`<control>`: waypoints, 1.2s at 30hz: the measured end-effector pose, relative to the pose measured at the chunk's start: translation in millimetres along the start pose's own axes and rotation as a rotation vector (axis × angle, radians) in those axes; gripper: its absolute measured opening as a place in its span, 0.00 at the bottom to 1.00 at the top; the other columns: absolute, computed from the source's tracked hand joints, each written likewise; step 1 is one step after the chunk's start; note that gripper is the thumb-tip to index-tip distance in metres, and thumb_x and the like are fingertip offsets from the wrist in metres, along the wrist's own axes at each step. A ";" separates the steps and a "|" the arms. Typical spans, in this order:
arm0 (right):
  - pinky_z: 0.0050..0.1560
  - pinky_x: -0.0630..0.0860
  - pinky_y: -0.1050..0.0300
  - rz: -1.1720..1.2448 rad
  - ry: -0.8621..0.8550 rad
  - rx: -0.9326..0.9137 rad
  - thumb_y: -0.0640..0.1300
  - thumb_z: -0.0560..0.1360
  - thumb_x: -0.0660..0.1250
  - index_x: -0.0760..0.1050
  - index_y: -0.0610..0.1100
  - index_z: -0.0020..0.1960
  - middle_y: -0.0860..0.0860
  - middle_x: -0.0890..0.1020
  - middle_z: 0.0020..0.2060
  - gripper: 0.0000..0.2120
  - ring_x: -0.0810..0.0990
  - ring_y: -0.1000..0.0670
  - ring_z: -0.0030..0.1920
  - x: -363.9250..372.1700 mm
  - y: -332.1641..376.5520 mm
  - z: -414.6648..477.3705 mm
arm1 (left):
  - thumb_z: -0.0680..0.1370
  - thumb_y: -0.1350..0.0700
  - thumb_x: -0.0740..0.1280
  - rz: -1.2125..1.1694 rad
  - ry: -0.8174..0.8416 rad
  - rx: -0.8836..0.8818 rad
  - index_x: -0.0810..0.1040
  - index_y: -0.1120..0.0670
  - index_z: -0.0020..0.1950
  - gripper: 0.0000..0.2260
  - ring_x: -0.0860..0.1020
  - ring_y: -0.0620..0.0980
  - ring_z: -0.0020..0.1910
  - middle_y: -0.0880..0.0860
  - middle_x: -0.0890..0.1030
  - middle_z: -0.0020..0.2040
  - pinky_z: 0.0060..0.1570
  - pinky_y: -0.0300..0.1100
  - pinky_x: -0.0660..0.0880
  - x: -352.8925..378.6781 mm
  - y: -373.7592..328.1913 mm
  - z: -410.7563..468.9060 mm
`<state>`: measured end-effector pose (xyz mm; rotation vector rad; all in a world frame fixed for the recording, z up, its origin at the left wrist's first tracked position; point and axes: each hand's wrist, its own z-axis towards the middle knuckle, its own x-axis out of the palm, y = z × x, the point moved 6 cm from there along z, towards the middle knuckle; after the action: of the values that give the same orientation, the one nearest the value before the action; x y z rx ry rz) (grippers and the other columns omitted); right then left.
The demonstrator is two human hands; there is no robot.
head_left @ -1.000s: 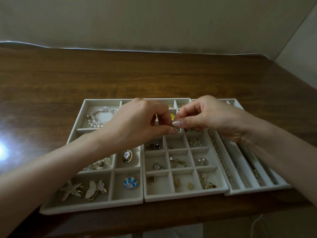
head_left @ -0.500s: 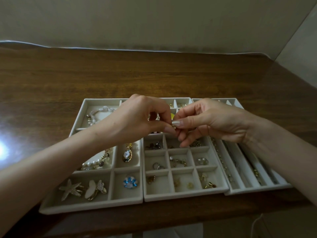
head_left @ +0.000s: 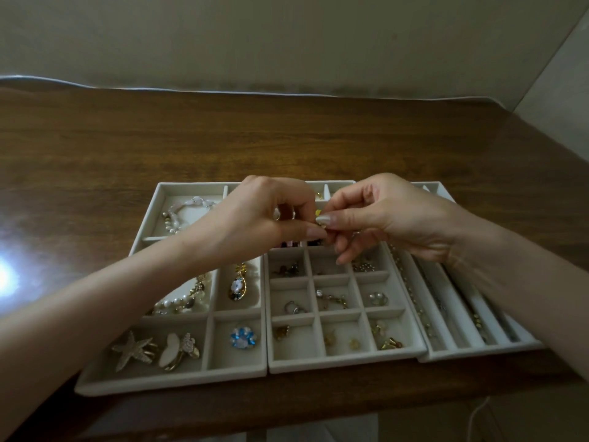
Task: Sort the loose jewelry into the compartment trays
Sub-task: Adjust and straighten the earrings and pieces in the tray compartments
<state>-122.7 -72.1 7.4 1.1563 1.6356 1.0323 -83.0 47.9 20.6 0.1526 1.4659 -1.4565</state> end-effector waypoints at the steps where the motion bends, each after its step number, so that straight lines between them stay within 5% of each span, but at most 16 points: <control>1: 0.33 0.81 0.57 0.019 -0.033 -0.023 0.34 0.68 0.69 0.78 0.36 0.47 0.45 0.82 0.33 0.08 0.82 0.50 0.32 -1.8 1.4 0.2 | 0.70 0.50 0.71 -0.037 0.013 -0.024 0.76 0.54 0.35 0.09 0.73 0.42 0.33 0.45 0.75 0.31 0.34 0.29 0.67 -0.2 1.3 0.2; 11: 0.44 0.82 0.54 0.081 -0.055 -0.103 0.30 0.69 0.66 0.79 0.36 0.49 0.41 0.85 0.42 0.09 0.85 0.44 0.43 -5.3 6.9 -3.4 | 0.70 0.53 0.69 -0.363 0.025 -0.165 0.77 0.59 0.36 0.10 0.75 0.52 0.35 0.63 0.77 0.36 0.42 0.47 0.73 -5.2 10.4 1.1; 17: 0.42 0.82 0.56 0.067 -0.040 -0.110 0.33 0.65 0.69 0.79 0.36 0.49 0.40 0.85 0.43 0.13 0.85 0.44 0.43 -3.2 8.7 -5.4 | 0.69 0.53 0.72 -0.362 0.046 -0.184 0.77 0.60 0.36 0.11 0.74 0.48 0.35 0.58 0.77 0.33 0.39 0.39 0.71 -4.4 8.7 0.8; 23: 0.38 0.82 0.58 0.076 -0.087 -0.117 0.34 0.64 0.70 0.79 0.35 0.48 0.39 0.84 0.42 0.12 0.85 0.46 0.39 -6.5 8.9 -5.2 | 0.69 0.49 0.67 -0.329 0.024 -0.173 0.81 0.60 0.41 0.14 0.77 0.62 0.40 0.61 0.81 0.39 0.44 0.52 0.74 -5.3 8.4 1.4; 28: 0.38 0.82 0.57 0.090 -0.083 -0.096 0.33 0.63 0.69 0.80 0.36 0.44 0.41 0.85 0.38 0.10 0.85 0.47 0.37 -8.7 4.7 -4.5 | 0.71 0.50 0.65 -0.315 0.077 -0.195 0.81 0.58 0.42 0.12 0.80 0.50 0.41 0.51 0.82 0.37 0.45 0.39 0.76 -1.4 8.3 1.2; 33: 0.40 0.82 0.56 0.085 -0.067 -0.081 0.34 0.63 0.70 0.80 0.35 0.45 0.40 0.85 0.38 0.11 0.85 0.46 0.38 -8.6 3.3 -6.0 | 0.71 0.48 0.65 -0.281 0.082 -0.199 0.81 0.55 0.42 0.12 0.79 0.60 0.46 0.57 0.82 0.41 0.54 0.57 0.74 1.1 9.6 0.5; 36: 0.39 0.82 0.56 0.077 -0.084 -0.084 0.36 0.63 0.71 0.80 0.35 0.44 0.42 0.85 0.37 0.10 0.85 0.46 0.37 -6.4 3.3 -6.6 | 0.73 0.46 0.66 -0.264 0.083 -0.187 0.81 0.56 0.42 0.14 0.78 0.60 0.45 0.57 0.82 0.40 0.52 0.59 0.73 2.2 10.0 0.3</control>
<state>-126.9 -78.5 13.5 1.1981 1.4791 1.0761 -76.9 49.1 12.4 -0.1007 1.7324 -1.5249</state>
